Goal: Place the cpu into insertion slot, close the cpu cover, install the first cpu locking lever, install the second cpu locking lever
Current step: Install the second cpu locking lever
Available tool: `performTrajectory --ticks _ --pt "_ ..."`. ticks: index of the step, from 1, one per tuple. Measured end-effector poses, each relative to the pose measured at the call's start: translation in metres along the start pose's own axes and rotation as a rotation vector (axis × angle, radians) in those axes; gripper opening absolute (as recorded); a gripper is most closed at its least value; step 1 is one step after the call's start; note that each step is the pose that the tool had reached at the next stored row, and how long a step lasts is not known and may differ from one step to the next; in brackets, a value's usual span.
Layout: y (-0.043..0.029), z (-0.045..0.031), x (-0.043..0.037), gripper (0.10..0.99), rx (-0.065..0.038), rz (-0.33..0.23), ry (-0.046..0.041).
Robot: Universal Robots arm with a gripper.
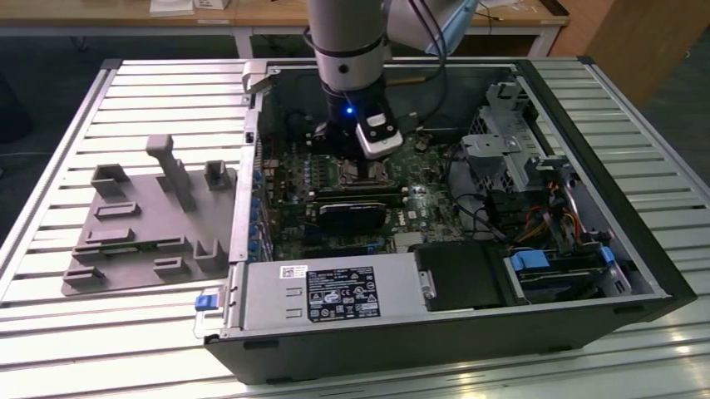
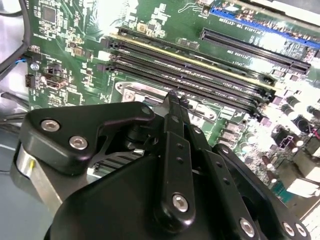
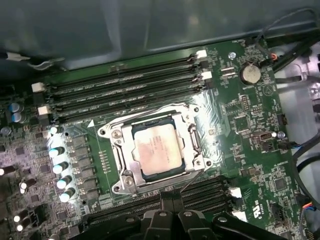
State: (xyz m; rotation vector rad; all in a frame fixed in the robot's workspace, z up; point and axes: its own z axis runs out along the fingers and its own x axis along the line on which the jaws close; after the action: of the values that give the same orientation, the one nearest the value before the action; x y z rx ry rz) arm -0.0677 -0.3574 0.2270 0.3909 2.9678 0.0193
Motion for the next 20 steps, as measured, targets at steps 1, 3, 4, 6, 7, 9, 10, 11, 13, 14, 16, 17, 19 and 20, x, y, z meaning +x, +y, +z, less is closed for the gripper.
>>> performTrajectory --ticks 1,3,4,6,7,9,10,11,13,14,16,17,19,20 --pt "-0.0004 0.0001 0.0007 0.106 -0.001 -0.005 0.0002" --pt "-0.001 0.0002 0.0018 0.106 -0.002 -0.016 0.0005" --pt "-0.0014 0.0003 0.0027 0.106 -0.003 -0.022 0.0007" --pt "-0.0023 0.0007 0.0045 0.106 -0.005 -0.033 0.001" --pt "-0.0028 0.0011 0.0051 0.106 -0.006 -0.039 0.0012" --pt "-0.0038 0.0019 0.0065 0.106 -0.007 -0.051 0.0016" --pt "-0.0044 0.0024 0.0071 0.106 -0.008 -0.056 0.0018" --pt "-0.005 0.003 0.0074 0.106 -0.009 -0.061 0.0019" --pt "-0.0064 0.0041 0.0082 0.106 -0.011 -0.07 0.0023" --pt "-0.007 0.0046 0.0087 0.106 -0.012 -0.073 0.0026" --pt "-0.0082 0.0058 0.0099 0.106 -0.016 -0.08 0.0035" --pt "-0.0087 0.0065 0.0105 0.106 -0.018 -0.084 0.004" --pt "-0.0097 0.0079 0.0117 0.106 -0.025 -0.09 0.0057" --pt "-0.0102 0.0086 0.0123 0.106 -0.03 -0.093 0.0066"
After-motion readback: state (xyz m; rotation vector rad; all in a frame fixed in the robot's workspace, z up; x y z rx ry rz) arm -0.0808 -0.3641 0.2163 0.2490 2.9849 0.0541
